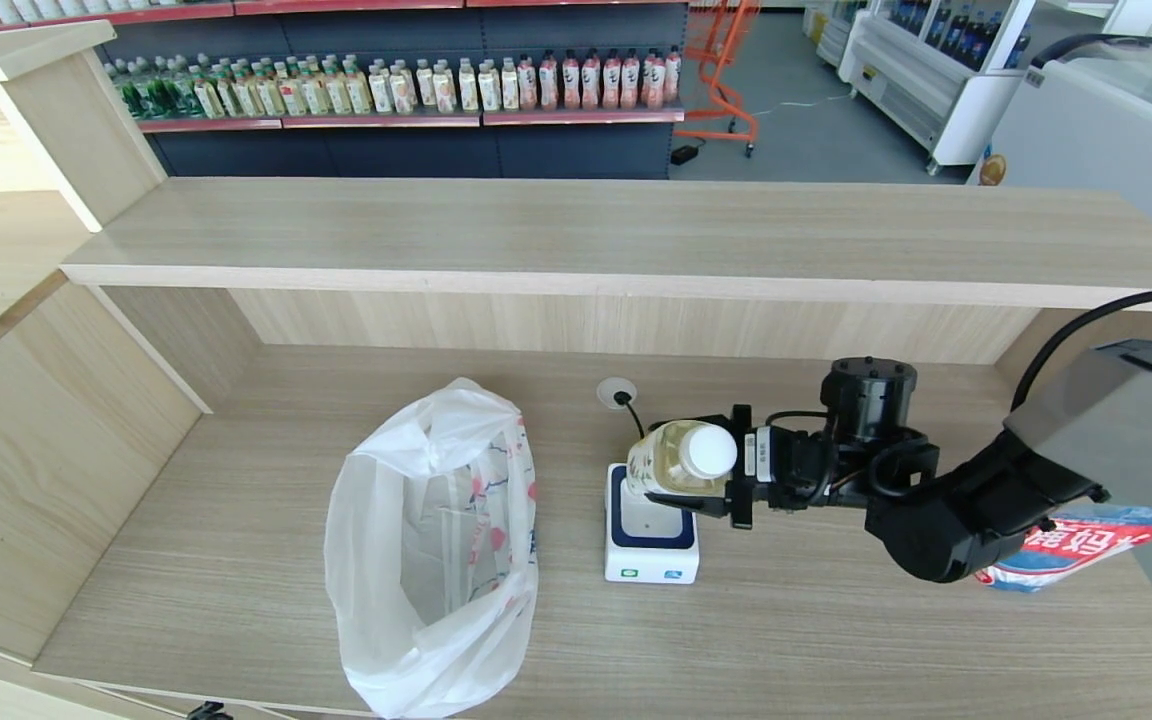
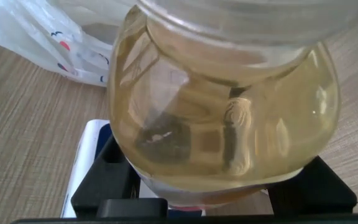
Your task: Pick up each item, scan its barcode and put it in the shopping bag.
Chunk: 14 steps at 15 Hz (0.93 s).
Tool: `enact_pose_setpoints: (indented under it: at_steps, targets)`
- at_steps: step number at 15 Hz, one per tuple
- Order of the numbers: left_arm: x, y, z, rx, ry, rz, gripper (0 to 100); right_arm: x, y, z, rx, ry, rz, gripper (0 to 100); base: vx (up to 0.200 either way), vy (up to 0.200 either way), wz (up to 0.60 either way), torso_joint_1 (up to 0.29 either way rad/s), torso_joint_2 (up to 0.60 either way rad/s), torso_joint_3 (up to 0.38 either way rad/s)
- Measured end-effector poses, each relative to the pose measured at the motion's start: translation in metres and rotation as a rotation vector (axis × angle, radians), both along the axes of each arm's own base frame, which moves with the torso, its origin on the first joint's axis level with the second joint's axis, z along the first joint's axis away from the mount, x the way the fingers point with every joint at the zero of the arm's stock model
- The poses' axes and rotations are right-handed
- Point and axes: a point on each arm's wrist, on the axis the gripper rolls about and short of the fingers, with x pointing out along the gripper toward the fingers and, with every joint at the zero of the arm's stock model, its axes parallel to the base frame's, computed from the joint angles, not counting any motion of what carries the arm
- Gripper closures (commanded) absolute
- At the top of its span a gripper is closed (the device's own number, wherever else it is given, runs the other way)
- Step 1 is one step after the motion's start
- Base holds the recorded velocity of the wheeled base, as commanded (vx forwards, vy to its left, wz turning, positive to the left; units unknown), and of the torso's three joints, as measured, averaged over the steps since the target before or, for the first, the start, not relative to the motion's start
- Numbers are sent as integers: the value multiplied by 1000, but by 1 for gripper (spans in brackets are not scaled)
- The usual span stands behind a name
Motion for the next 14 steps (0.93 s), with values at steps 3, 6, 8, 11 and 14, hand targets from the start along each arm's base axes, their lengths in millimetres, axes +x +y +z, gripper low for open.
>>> enact_pose_setpoints:
  at_steps: [3, 6, 8, 11, 14]
  targets:
    - [0, 0, 0, 0, 0, 0, 0, 0, 0, -1, 0, 11, -6, 100, 0, 0, 0, 0, 0, 0]
    - [0, 0, 0, 0, 0, 0, 0, 0, 0, 0, 3, 24, -11, 100, 0, 0, 0, 0, 0, 0]
    - [0, 0, 0, 0, 0, 0, 0, 0, 0, 2, 5, 26, -11, 100, 0, 0, 0, 0, 0, 0]
    - [0, 0, 0, 0, 0, 0, 0, 0, 0, 3, 7, 22, -11, 100, 0, 0, 0, 0, 0, 0]
    - [0, 0, 0, 0, 0, 0, 0, 4, 2, 6, 12, 0, -13, 100, 0, 0, 0, 0, 0, 0]
